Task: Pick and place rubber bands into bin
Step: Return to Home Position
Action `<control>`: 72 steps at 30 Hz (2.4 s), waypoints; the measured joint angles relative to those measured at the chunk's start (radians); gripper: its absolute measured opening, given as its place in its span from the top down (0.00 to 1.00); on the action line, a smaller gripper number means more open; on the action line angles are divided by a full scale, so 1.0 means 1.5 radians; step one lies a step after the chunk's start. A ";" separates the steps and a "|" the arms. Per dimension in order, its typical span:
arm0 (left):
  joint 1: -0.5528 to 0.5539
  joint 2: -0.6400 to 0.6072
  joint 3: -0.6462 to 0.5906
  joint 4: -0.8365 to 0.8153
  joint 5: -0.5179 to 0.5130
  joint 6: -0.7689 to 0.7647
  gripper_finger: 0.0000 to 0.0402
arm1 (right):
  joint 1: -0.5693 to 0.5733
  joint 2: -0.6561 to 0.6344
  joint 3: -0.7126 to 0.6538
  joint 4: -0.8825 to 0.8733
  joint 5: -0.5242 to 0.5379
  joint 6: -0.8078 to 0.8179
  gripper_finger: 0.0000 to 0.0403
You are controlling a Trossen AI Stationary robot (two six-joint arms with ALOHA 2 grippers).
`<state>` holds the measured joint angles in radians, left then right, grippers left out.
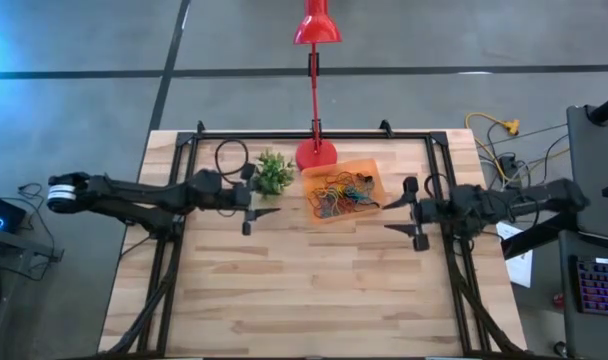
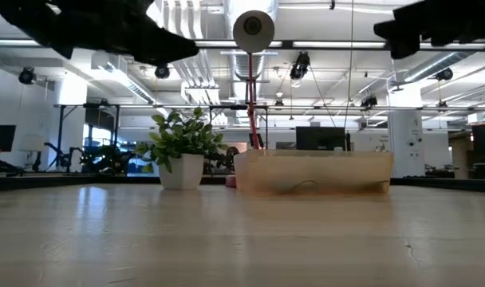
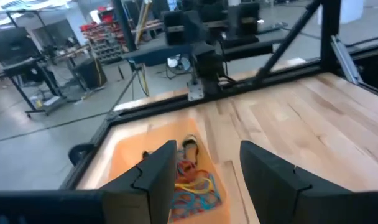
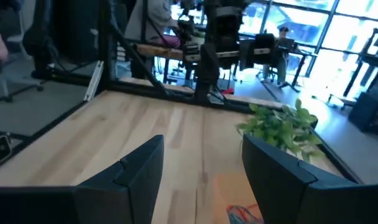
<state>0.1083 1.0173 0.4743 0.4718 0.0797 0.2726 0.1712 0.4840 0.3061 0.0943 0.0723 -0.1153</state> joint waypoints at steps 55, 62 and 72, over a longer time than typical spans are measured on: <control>-0.077 -0.492 -0.312 -0.041 0.010 -0.036 0.60 | -0.178 -0.304 -0.186 -0.031 -0.088 -0.001 0.49; -0.092 -0.564 -0.312 -0.093 0.010 -0.020 0.60 | -0.178 -0.322 -0.186 -0.056 -0.088 -0.004 0.49; -0.100 -0.657 -0.312 -0.203 0.010 -0.019 0.60 | -0.178 -0.323 -0.186 -0.055 -0.086 -0.010 0.49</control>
<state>-0.0414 0.0313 0.0059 0.1673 0.0940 0.2436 -0.0963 -0.0002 0.0265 0.0113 -0.0571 -0.1300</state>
